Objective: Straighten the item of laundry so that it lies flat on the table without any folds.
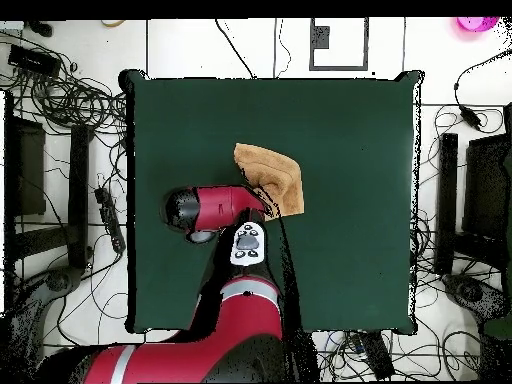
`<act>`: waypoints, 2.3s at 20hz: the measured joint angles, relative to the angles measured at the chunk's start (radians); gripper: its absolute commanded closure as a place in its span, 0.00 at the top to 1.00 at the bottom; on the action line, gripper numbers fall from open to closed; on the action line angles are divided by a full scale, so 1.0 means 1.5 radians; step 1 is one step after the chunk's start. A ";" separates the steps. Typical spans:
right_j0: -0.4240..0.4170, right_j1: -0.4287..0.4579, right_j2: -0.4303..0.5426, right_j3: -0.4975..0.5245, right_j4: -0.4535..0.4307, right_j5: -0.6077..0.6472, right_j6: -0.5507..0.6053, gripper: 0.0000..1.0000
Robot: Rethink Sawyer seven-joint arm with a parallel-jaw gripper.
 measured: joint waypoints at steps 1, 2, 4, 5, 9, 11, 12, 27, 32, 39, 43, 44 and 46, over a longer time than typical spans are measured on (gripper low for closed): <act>0.000 -0.001 0.000 0.000 -0.002 0.000 0.000 0.00; 0.000 -0.002 0.000 0.001 -0.004 -0.001 0.000 0.00; -0.001 -0.007 0.000 0.004 -0.010 -0.001 0.000 0.00; -0.002 -0.010 0.000 0.006 -0.012 -0.001 0.000 0.00; -0.021 -0.058 0.000 0.042 -0.035 -0.001 0.000 0.00; -0.032 -0.081 0.001 0.056 -0.042 -0.001 0.000 0.00; -0.043 -0.107 0.001 0.069 -0.048 -0.001 0.000 0.00; -0.074 -0.168 0.000 0.083 -0.138 -0.001 0.000 0.00; -0.079 -0.170 0.001 0.091 -0.175 -0.001 0.000 0.00; -0.153 -0.197 0.003 0.147 -0.219 -0.024 0.000 0.00; -0.199 -0.224 0.004 0.176 -0.241 -0.027 0.000 0.00; -0.210 -0.232 0.004 0.182 -0.246 -0.027 0.000 0.00; -0.230 -0.247 0.005 0.193 -0.257 -0.027 0.000 0.00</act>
